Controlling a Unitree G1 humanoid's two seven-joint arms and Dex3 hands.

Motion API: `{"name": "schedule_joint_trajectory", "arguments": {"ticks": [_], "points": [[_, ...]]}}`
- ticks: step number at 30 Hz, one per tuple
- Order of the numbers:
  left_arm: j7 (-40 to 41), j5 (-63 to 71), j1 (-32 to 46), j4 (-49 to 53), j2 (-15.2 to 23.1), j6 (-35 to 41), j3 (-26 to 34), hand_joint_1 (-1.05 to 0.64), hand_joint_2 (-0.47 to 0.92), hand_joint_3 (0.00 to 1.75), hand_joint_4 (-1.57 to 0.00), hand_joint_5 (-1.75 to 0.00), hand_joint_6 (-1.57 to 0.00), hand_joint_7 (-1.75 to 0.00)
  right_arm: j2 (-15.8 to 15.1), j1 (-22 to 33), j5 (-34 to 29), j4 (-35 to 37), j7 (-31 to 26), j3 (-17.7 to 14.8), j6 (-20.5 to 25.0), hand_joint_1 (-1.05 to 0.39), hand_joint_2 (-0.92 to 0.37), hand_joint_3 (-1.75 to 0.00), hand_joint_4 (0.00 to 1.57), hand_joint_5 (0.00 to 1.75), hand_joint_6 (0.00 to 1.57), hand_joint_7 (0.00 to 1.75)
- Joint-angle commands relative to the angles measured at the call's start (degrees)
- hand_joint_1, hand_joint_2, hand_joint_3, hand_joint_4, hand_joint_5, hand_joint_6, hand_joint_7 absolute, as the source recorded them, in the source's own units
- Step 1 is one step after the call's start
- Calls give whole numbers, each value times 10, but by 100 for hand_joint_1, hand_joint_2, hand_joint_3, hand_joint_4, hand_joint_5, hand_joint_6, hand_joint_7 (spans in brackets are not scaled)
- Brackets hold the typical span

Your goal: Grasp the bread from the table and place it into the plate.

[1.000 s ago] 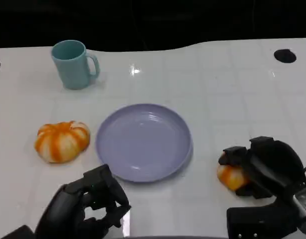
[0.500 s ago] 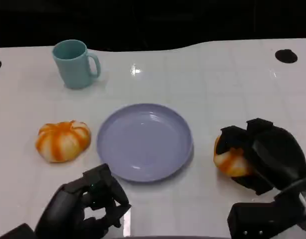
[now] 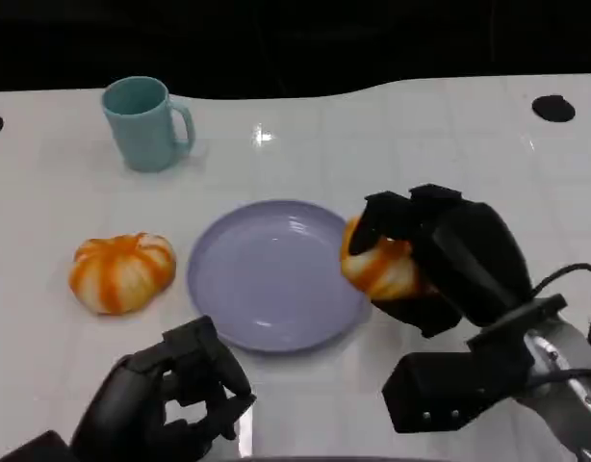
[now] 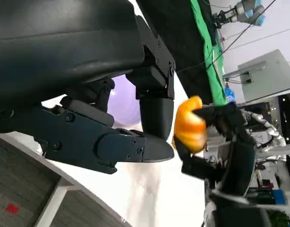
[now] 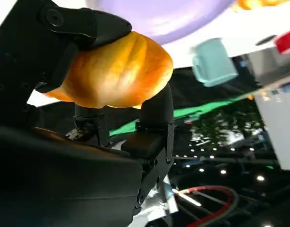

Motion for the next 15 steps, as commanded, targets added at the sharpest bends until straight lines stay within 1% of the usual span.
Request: {"name": "schedule_joint_trajectory", "arguments": {"ticks": [1,5,8,12,15], "points": [[1,4,1,3,2,-12,-2,-51,92,33,-69,-175,-58,-159,21,-42,9,33,6,8,-15,-19,-29,-138,101,175,74,175],[2,3,3,1,1,-8,-4,-52,92,34,-69,-175,-58,-160,47,-82,19,75,36,19,-17,-20,-25,-140,100,175,73,174],[4,4,4,-1,1,-3,-6,-52,92,33,-70,-175,-59,-161,58,-98,29,97,53,21,-19,-19,-27,-137,98,175,71,174],[3,6,7,-4,1,-7,-8,-51,92,34,-69,-175,-58,-161,87,-135,35,159,68,31,-12,-17,-30,-130,98,175,71,174],[0,4,10,-8,2,-5,-11,-50,92,34,-68,-175,-57,-161,99,-156,36,199,72,35,-13,-15,-29,-130,97,175,72,172]]}}
